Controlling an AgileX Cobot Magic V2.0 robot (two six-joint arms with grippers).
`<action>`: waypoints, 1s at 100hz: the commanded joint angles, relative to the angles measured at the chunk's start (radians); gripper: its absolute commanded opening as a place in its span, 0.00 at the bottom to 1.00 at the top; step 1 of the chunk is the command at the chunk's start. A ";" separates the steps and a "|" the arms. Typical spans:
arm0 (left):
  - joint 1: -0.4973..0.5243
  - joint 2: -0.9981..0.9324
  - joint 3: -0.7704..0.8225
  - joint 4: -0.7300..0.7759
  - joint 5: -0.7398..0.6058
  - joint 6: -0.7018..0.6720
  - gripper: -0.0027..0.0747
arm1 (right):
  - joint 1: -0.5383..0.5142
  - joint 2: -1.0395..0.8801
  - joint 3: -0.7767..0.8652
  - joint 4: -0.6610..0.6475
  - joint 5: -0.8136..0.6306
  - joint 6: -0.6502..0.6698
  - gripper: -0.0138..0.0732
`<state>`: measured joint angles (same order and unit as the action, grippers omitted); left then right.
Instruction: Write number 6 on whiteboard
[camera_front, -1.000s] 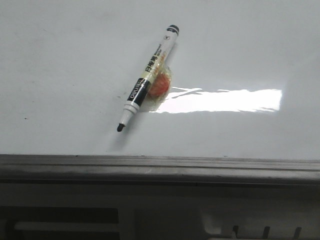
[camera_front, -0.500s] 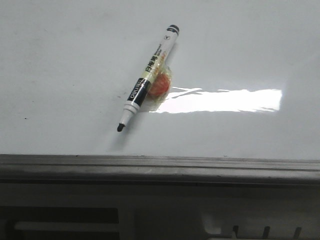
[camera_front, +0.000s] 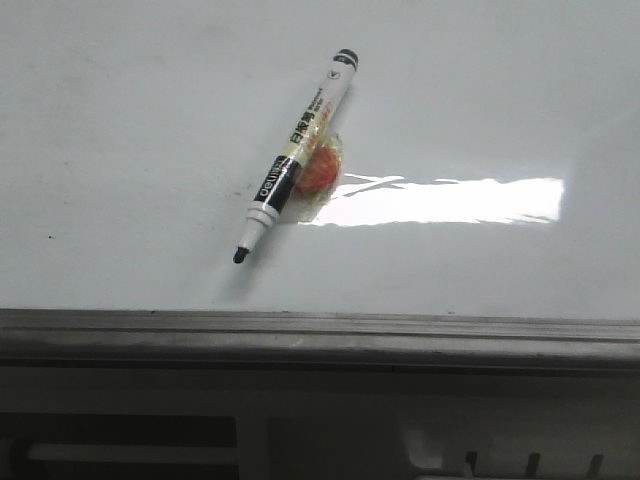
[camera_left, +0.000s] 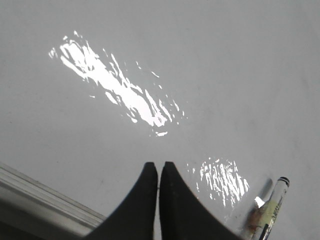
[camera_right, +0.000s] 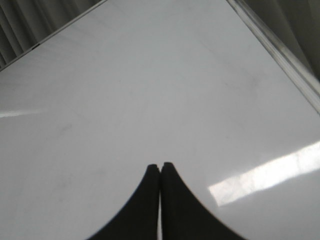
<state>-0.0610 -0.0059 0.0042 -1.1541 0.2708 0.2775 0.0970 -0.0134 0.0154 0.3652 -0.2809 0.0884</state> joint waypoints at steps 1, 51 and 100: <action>0.003 -0.031 0.014 -0.034 0.020 0.020 0.01 | 0.003 -0.016 -0.007 0.056 0.034 0.014 0.10; -0.029 0.314 -0.434 0.542 0.295 0.320 0.04 | 0.003 0.144 -0.403 0.006 0.748 -0.211 0.17; -0.488 0.792 -0.588 0.427 0.196 0.320 0.52 | 0.014 0.291 -0.580 0.006 0.916 -0.302 0.70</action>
<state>-0.4786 0.7098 -0.5301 -0.6196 0.5800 0.5975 0.1076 0.2580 -0.5299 0.3674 0.6919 -0.1975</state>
